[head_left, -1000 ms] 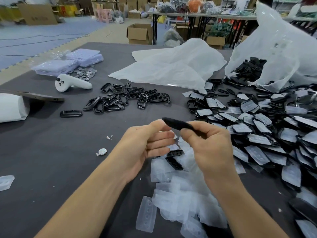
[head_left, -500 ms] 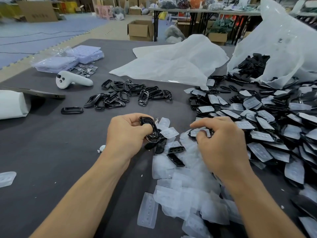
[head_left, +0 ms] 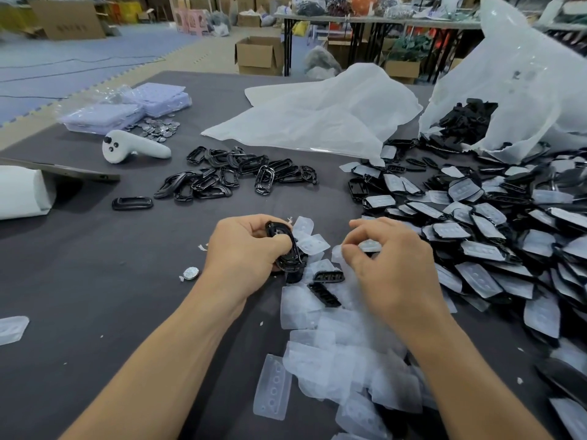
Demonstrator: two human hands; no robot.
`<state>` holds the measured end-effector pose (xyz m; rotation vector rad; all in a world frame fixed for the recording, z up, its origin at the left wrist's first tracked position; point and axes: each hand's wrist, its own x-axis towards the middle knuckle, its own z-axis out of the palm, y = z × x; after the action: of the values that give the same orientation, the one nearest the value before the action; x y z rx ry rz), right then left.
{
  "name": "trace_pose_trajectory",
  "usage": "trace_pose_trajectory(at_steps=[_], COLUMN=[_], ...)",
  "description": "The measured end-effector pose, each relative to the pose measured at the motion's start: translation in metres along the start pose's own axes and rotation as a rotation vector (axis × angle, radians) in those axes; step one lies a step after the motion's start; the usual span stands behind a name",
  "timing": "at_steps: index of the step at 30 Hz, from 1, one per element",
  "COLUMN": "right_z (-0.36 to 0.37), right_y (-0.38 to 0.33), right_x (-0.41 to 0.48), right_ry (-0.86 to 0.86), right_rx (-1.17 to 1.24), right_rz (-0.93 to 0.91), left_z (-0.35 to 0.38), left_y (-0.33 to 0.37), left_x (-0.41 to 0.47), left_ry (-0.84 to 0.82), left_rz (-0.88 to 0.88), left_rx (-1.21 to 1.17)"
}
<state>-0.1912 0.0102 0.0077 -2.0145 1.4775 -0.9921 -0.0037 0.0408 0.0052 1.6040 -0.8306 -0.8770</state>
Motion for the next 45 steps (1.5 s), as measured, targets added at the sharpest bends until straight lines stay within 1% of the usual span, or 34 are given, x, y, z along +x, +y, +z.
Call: trace_pose_trajectory(at_steps=[2, 4, 6, 9, 12, 14, 16, 19, 24, 26, 32, 39, 41, 45], right_z=[-0.001, 0.0, 0.002, 0.004, 0.004, 0.004, 0.005, 0.006, 0.004, 0.003, 0.005, 0.013, 0.014, 0.014], right_y=[0.0, -0.003, -0.007, -0.011, -0.013, -0.013, -0.012, -0.013, -0.016, -0.017, -0.02, -0.016, -0.016, -0.016], right_x=[0.003, 0.007, 0.007, 0.005, 0.004, 0.004, 0.004, 0.004, 0.003, 0.002, -0.001, -0.007, -0.008, -0.007], right_ry=[0.04, 0.062, 0.058, -0.033, -0.109, -0.148, -0.168, -0.167, -0.174, -0.176, -0.14, 0.085, 0.124, 0.164], right_rx=[0.189, 0.437, 0.637, 0.81, 0.889, 0.901, 0.888, 0.85, 0.855, 0.859, 0.801, 0.487, 0.438, 0.394], right_rz=[0.046, 0.12, 0.191, 0.239, 0.271, 0.253, 0.231, 0.229, 0.231, 0.203, 0.145, 0.063, 0.038, 0.06], left_z=[0.0, 0.001, 0.002, 0.005, 0.008, 0.009, 0.009, 0.008, 0.007, 0.007, 0.009, 0.011, 0.01, 0.011], left_y=[0.002, 0.003, 0.003, 0.002, 0.001, 0.0, -0.002, -0.003, 0.0, 0.002, 0.006, 0.007, 0.007, 0.007], left_x=[-0.001, -0.003, -0.005, -0.008, -0.009, -0.009, -0.009, -0.008, -0.01, -0.011, -0.019, -0.024, -0.024, -0.026], left_ry=[-0.021, -0.048, -0.073, -0.144, -0.204, -0.2, -0.154, -0.091, -0.05, -0.072, -0.227, -0.332, -0.351, -0.362], left_rz=[-0.003, 0.003, 0.021, 0.048, 0.061, 0.053, 0.047, 0.046, 0.089, 0.1, 0.105, 0.106, 0.104, 0.1], left_rx=[-0.009, -0.008, -0.008, -0.027, -0.063, -0.082, -0.063, -0.042, -0.046, -0.046, -0.082, -0.147, -0.154, -0.17])
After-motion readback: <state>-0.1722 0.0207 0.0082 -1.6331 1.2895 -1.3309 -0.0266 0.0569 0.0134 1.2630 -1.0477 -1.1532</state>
